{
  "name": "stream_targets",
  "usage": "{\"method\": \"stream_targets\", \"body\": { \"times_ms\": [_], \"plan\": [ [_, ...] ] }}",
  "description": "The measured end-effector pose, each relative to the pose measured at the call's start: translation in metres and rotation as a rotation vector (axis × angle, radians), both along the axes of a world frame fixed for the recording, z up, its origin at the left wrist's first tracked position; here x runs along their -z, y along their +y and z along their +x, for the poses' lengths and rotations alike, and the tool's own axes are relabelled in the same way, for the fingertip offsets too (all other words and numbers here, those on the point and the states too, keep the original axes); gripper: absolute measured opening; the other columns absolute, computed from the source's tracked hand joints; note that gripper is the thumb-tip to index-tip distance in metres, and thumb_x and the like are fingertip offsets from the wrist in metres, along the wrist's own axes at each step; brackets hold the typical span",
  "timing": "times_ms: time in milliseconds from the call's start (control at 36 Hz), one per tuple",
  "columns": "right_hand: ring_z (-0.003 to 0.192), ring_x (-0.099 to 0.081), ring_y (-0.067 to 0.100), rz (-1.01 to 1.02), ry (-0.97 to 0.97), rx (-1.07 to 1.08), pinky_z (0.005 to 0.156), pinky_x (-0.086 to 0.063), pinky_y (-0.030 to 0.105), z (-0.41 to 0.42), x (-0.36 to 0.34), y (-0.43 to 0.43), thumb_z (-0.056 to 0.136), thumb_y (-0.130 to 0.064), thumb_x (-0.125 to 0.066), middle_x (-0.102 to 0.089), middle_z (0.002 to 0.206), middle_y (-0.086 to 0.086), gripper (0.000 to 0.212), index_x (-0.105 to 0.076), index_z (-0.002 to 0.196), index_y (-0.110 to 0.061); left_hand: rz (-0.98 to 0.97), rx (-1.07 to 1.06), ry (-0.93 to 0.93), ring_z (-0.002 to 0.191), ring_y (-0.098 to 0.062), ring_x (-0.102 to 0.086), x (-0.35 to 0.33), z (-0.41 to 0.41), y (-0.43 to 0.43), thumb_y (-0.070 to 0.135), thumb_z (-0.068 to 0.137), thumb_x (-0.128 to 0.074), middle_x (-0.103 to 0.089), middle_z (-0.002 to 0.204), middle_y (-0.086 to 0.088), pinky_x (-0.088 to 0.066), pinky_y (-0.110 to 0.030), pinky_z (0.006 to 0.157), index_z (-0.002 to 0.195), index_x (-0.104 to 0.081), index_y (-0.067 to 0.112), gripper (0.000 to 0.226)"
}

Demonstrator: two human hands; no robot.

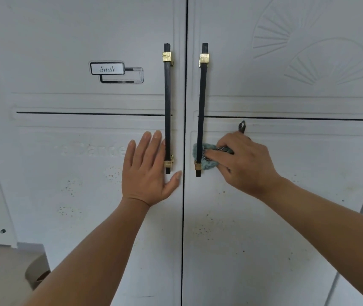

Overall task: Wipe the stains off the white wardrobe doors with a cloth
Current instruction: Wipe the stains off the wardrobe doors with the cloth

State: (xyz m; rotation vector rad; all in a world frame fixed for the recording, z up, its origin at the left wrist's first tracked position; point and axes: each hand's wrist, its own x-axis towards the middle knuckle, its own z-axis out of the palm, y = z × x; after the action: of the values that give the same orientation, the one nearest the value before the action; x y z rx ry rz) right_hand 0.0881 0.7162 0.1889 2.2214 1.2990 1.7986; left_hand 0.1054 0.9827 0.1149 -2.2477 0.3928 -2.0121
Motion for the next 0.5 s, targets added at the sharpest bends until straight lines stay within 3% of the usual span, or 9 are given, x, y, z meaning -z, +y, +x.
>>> {"method": "stream_targets", "body": {
  "times_ms": [56,167,194,306,361,500],
  "plan": [
    [0.075,-0.056,0.023,0.058,0.001,0.017,0.05,-0.044,0.026,-0.001,-0.007,-0.002,0.091,-0.019,-0.063,-0.063,0.088,0.007,0.019,-0.077,0.104,-0.015,-0.002,0.004,-0.009,0.156,-0.032,-0.023,0.0,0.0,0.0,0.059,0.095,-0.049,-0.028,0.166,-0.012,-0.025,-0.057,0.124,0.164,-0.015,0.011,0.09],
    [0.079,-0.057,0.023,0.43,0.033,0.04,0.056,-0.036,0.022,-0.005,0.008,-0.006,0.089,-0.013,-0.067,-0.063,0.09,0.008,0.02,-0.078,0.105,-0.013,-0.002,0.006,-0.016,0.156,-0.031,-0.023,0.0,0.0,0.0,0.058,0.095,-0.05,-0.028,0.166,-0.011,-0.024,-0.056,0.125,0.164,-0.012,0.013,0.092],
    [0.077,-0.056,0.024,0.4,0.043,0.042,0.055,-0.037,0.022,-0.006,0.02,-0.006,0.089,-0.015,-0.066,-0.062,0.089,0.009,0.02,-0.078,0.105,-0.013,-0.002,0.007,-0.013,0.157,-0.031,-0.022,0.0,0.0,0.001,0.059,0.095,-0.05,-0.027,0.166,-0.011,-0.023,-0.056,0.125,0.165,-0.011,0.013,0.092],
    [0.072,-0.054,0.024,-0.03,0.108,0.026,0.05,-0.044,0.026,-0.009,0.05,-0.015,0.093,-0.026,-0.058,-0.061,0.088,0.009,0.024,-0.077,0.102,-0.014,-0.003,0.011,-0.021,0.155,-0.032,-0.025,0.0,0.001,0.0,0.059,0.095,-0.049,-0.028,0.166,-0.011,-0.024,-0.056,0.125,0.165,-0.01,0.014,0.092],
    [0.072,-0.055,0.023,-0.06,0.101,0.037,0.051,-0.043,0.026,-0.009,0.044,-0.019,0.093,-0.027,-0.058,-0.062,0.087,0.007,0.023,-0.077,0.103,-0.016,-0.001,0.013,-0.028,0.154,-0.033,-0.027,0.0,0.002,0.0,0.059,0.095,-0.05,-0.03,0.165,-0.012,-0.024,-0.056,0.124,0.164,-0.011,0.014,0.091],
    [0.077,-0.059,0.026,0.454,0.02,0.054,0.055,-0.04,0.023,-0.005,0.01,-0.017,0.089,-0.015,-0.065,-0.065,0.09,0.008,0.021,-0.078,0.106,-0.014,-0.004,0.011,-0.029,0.154,-0.034,-0.029,0.001,0.002,0.0,0.058,0.095,-0.05,-0.031,0.164,-0.012,-0.026,-0.057,0.124,0.164,-0.013,0.013,0.091]
  ]
}}
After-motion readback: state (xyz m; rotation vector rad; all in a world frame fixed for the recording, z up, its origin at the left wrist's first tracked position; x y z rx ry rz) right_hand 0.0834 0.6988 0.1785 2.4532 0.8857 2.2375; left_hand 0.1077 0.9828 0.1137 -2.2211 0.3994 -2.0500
